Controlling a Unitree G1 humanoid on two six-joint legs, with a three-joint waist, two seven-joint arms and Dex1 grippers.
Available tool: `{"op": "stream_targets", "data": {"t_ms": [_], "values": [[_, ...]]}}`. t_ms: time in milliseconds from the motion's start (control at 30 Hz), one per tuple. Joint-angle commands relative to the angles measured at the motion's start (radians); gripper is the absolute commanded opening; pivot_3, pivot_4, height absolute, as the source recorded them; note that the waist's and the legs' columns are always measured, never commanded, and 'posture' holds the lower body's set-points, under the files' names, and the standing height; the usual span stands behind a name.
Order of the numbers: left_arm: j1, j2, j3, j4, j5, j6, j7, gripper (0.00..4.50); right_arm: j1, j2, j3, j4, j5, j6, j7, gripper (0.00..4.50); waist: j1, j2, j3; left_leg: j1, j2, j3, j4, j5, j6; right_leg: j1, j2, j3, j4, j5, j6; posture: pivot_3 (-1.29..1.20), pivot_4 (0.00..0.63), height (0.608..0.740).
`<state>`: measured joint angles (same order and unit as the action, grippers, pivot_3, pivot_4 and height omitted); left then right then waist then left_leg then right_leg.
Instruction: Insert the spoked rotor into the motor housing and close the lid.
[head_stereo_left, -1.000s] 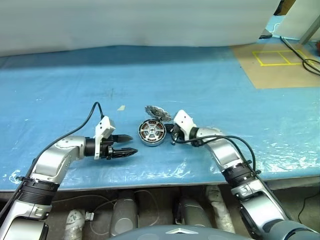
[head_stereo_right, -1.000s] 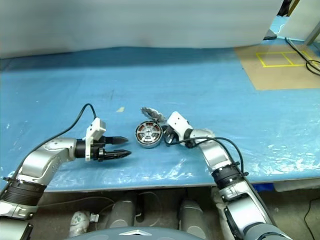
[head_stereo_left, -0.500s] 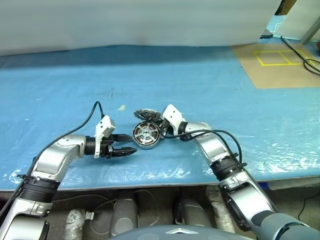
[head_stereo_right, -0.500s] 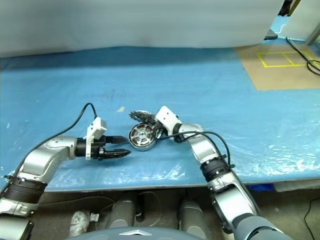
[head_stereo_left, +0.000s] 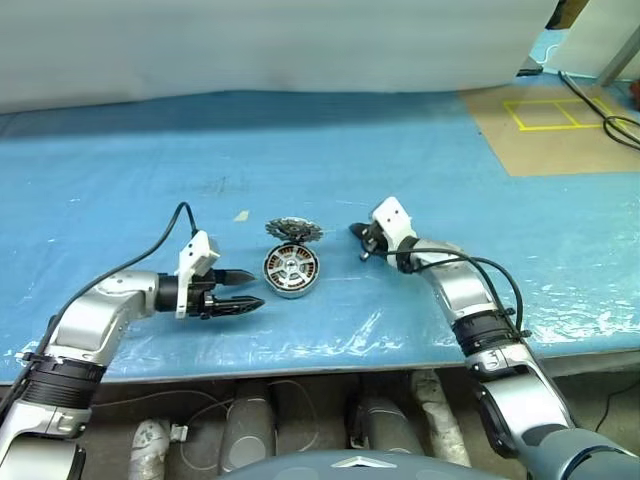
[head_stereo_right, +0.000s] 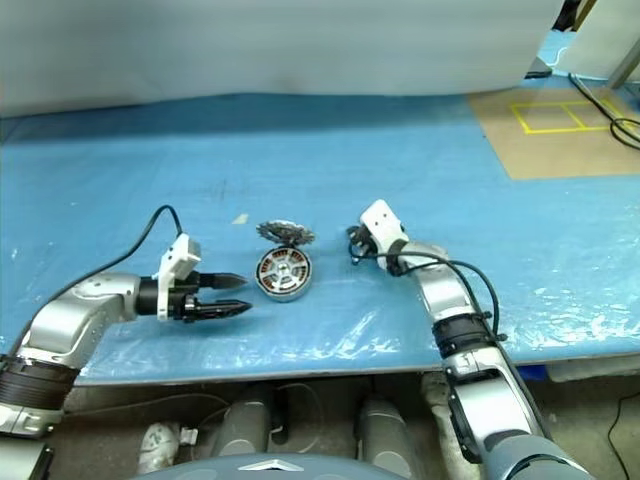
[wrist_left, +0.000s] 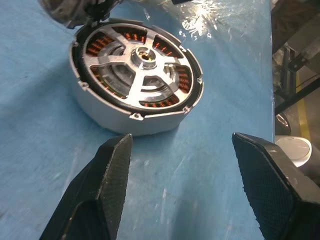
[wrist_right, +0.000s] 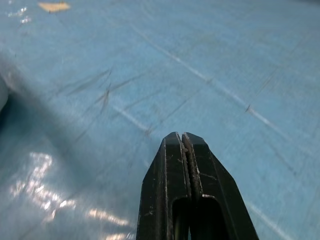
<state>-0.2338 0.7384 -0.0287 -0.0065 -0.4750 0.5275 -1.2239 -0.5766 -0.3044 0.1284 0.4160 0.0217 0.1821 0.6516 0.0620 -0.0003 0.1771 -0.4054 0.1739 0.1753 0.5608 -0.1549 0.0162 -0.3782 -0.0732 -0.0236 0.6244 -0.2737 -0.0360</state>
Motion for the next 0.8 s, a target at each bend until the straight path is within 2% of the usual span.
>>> {"op": "stream_targets", "data": {"t_ms": [33,133,333,600,800], "values": [[0.002,-0.001,0.073,0.03,-0.022,-0.112,-0.045,3.34,-0.024,0.005,-0.012,-0.007,0.033,-0.011,0.036,0.0,0.004,0.0,0.0,0.0,0.0,0.0,0.0,0.0,0.0,0.0,0.0,0.0,0.0,0.0,0.0,0.0,0.15,0.74],[-0.029,-0.046,0.107,0.08,-0.018,-0.203,-0.022,3.34,-0.039,0.02,-0.016,-0.033,0.063,-0.002,0.069,0.0,0.009,0.0,0.0,-0.001,0.0,0.0,0.0,0.0,0.0,0.0,0.0,-0.001,0.0,0.0,0.0,0.0,0.15,0.74],[-0.029,-0.094,0.128,0.085,-0.021,-0.27,-0.007,3.34,-0.079,0.051,0.008,-0.129,0.096,0.01,0.129,0.0,0.006,0.0,0.0,-0.001,0.001,0.0,0.001,0.0,0.001,0.0,0.0,-0.001,0.001,0.0,0.0,0.0,0.15,0.74],[0.011,-0.085,0.134,0.069,-0.042,-0.301,-0.041,3.34,-0.104,0.058,0.059,-0.289,0.15,0.101,0.235,0.0,0.009,0.0,0.0,-0.005,0.001,0.0,0.0,0.0,0.0,-0.005,0.0,-0.002,0.001,0.0,0.0,0.0,0.15,0.74],[0.021,-0.084,0.136,0.069,-0.034,-0.318,-0.044,3.34,-0.09,0.039,0.119,-0.325,0.145,0.112,0.306,0.0,0.008,0.0,0.0,-0.006,0.001,0.0,0.001,0.0,0.001,-0.006,0.0,-0.002,0.002,0.0,0.0,0.0,0.15,0.74]]}}
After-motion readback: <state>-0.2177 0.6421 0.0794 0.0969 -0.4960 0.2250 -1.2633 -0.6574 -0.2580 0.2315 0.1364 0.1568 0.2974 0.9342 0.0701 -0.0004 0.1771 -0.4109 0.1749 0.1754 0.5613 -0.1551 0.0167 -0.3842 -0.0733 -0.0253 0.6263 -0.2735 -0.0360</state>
